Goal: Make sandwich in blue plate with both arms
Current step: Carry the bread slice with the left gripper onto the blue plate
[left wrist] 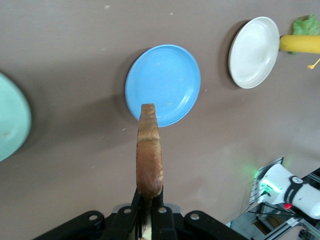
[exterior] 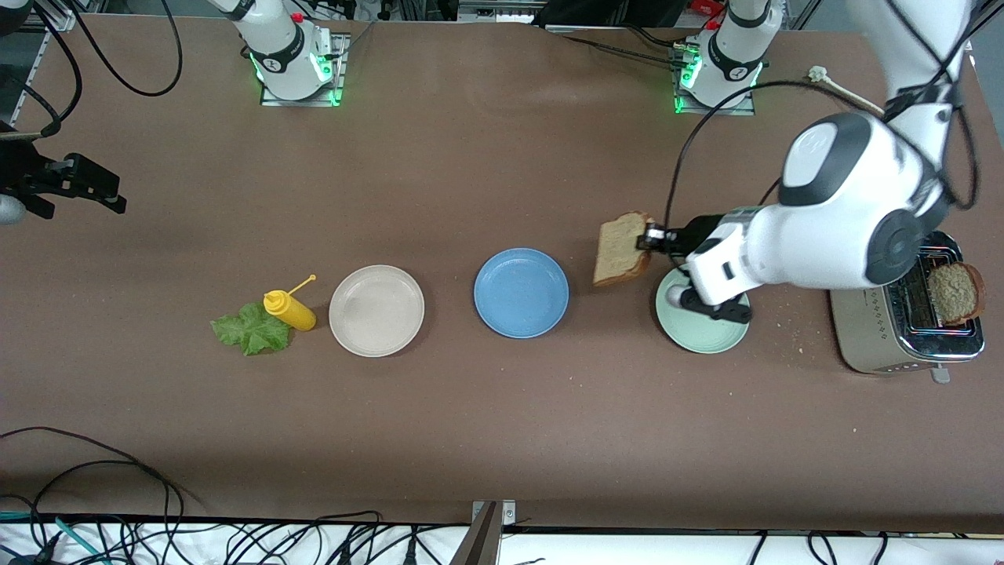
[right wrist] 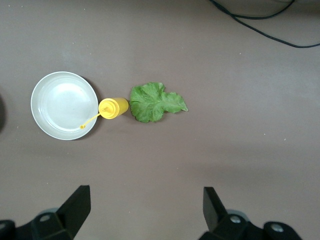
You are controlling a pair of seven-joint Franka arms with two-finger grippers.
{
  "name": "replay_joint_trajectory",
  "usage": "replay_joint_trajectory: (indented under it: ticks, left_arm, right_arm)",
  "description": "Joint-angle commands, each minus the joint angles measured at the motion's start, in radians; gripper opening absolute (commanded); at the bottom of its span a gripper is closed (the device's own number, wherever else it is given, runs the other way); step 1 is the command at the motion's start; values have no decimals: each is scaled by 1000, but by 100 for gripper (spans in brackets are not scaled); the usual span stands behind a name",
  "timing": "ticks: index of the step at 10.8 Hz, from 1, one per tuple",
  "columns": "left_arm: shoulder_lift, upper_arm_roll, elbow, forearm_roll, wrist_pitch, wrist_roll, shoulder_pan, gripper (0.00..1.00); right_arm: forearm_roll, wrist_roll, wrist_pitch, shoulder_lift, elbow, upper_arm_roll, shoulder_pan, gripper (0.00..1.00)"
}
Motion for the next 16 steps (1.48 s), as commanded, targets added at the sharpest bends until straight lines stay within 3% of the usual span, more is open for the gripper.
replay_joint_trajectory:
  ticks: [1,5,10,11,12,13,16]
  left_arm:
    - [100,3,15,-52,165,8,-115,0]
    - [238,4,11,-158,418,18,-218,0]
    - [332,6,-26,-226,443,328,-192,0]
    - [342,6,-32,-226,443,362,-190,5]
    - [355,6,-32,-226,443,400,-184,43]
    - [353,8,-34,-212,439,434,-175,99]
    - [317,11,-35,-114,379,468,-108,100]
  right_arm:
    - [15,3,-12,10,20,-2,-4,100]
    - [46,23,-13,10,22,-17,-30,100]
    - [79,22,-21,54,10,-36,-26,100]
    - [78,17,-23,65,10,-36,-24,100]
    - [78,11,-30,66,1,-36,-26,100]
    - [81,-6,-27,83,7,-37,-33,100]
    - [84,-9,-15,157,19,-33,-24,100]
